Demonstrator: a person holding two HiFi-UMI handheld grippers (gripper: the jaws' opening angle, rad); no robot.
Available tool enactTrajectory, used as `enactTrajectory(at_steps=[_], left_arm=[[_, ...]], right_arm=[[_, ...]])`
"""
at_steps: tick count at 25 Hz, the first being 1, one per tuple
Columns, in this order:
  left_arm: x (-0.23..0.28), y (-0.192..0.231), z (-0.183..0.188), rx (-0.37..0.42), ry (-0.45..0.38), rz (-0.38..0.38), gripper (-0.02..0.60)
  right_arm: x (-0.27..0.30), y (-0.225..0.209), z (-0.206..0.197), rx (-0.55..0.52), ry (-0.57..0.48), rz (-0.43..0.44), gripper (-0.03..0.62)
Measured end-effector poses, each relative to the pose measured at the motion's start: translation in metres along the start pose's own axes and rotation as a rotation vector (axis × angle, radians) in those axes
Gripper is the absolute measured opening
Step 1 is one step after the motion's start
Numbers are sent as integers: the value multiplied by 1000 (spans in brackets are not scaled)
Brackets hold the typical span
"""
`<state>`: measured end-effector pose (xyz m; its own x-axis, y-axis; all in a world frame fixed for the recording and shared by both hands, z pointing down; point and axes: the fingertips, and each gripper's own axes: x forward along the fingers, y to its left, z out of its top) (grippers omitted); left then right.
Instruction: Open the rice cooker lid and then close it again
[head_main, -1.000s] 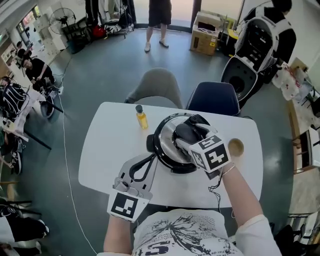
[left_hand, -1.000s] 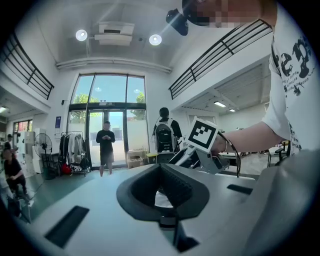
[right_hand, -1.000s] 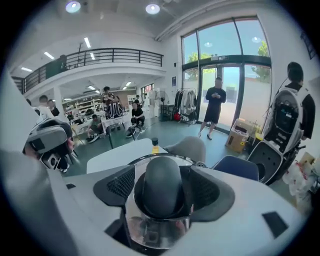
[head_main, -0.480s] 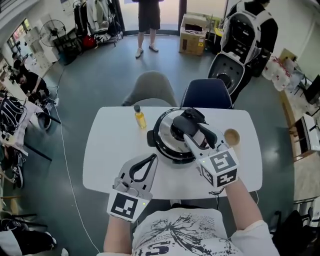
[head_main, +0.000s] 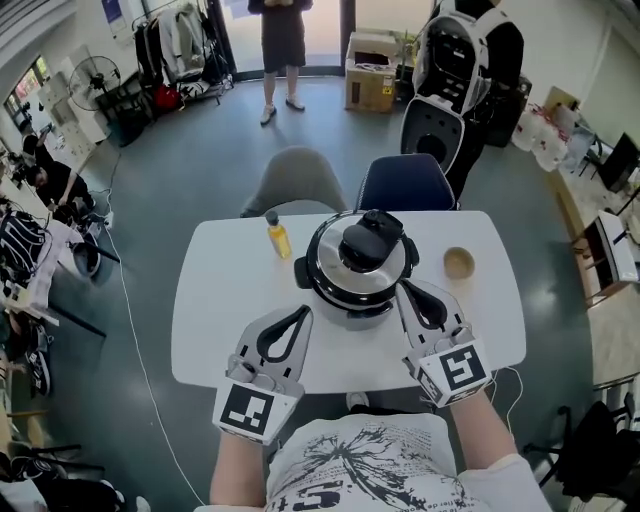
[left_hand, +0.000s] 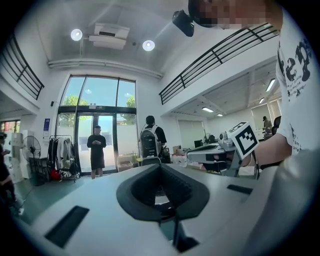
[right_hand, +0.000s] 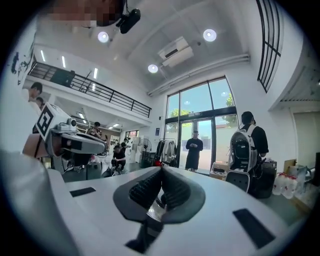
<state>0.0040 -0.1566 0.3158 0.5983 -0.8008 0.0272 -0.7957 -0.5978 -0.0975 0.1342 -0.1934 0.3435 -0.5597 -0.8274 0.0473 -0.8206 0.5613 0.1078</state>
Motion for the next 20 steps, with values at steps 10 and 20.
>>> enactTrajectory(at_steps=[10,20], left_arm=[[-1,-5,4,-16,-9,-2,14],[4,-3,-4,-21,0,14,14]], right_arm=[[-19,5,7,3,-26,2,9],[-20,-5,13,-35,-31,22,9]])
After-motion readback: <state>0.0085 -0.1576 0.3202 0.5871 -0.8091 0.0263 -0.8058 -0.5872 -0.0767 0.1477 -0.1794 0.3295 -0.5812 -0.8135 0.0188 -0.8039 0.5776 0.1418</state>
